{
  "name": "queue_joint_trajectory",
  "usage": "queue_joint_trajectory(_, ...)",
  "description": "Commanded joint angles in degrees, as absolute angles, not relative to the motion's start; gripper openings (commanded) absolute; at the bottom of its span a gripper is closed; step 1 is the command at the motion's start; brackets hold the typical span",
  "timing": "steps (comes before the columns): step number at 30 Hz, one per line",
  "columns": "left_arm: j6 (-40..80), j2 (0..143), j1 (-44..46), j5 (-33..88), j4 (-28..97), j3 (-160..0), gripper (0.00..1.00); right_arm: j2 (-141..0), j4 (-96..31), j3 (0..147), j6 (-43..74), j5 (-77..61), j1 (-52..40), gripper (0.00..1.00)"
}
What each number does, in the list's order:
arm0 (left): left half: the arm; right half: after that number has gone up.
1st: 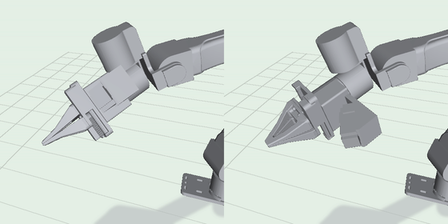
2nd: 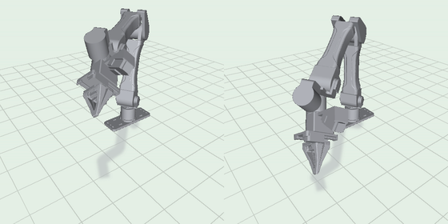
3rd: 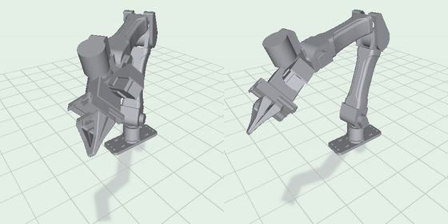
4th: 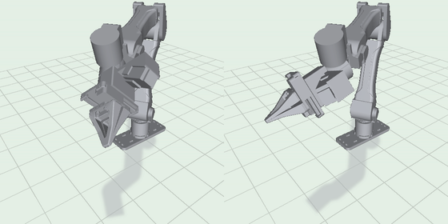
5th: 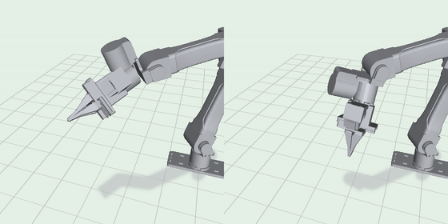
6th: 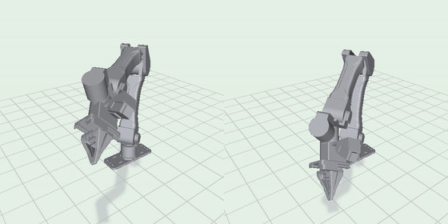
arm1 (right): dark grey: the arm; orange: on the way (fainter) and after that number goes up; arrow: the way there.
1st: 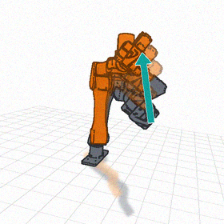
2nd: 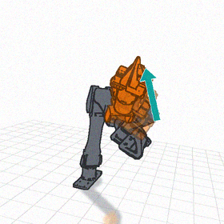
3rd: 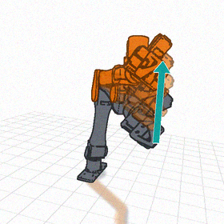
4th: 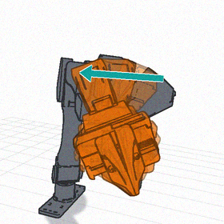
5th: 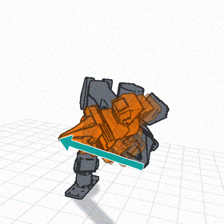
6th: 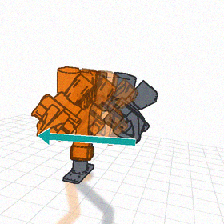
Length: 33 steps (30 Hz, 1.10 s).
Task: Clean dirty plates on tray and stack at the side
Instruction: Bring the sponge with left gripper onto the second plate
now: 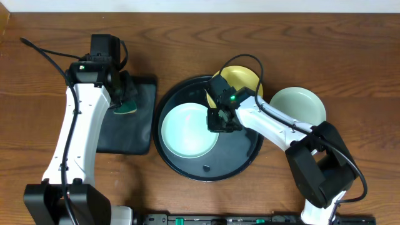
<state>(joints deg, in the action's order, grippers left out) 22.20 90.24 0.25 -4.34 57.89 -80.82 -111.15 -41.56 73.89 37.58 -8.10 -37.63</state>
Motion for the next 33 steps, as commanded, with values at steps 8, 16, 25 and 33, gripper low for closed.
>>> queue_joint_trajectory(8, 19.8, 90.2, 0.1, -0.4, 58.7, -80.8, 0.08, -113.8, -41.6, 74.5, 42.1, -11.5, -37.6, 0.22)
queue_joint_trajectory(16, 19.7, 90.2, 0.7, 0.6, 58.7, -79.9, 0.07, -115.9, -41.4, 74.5, 42.9, -13.8, -36.4, 0.01)
queue_joint_trajectory(25, 16.0, 90.3, 7.0, 10.0, 53.8, -72.8, 0.08, -115.9, -41.3, 74.5, 43.2, -14.0, -36.4, 0.01)
queue_joint_trajectory(33, 15.6, 92.2, 16.0, 10.5, 45.8, -67.2, 0.08, -115.9, -41.3, 74.5, 43.2, -14.5, -36.3, 0.01)
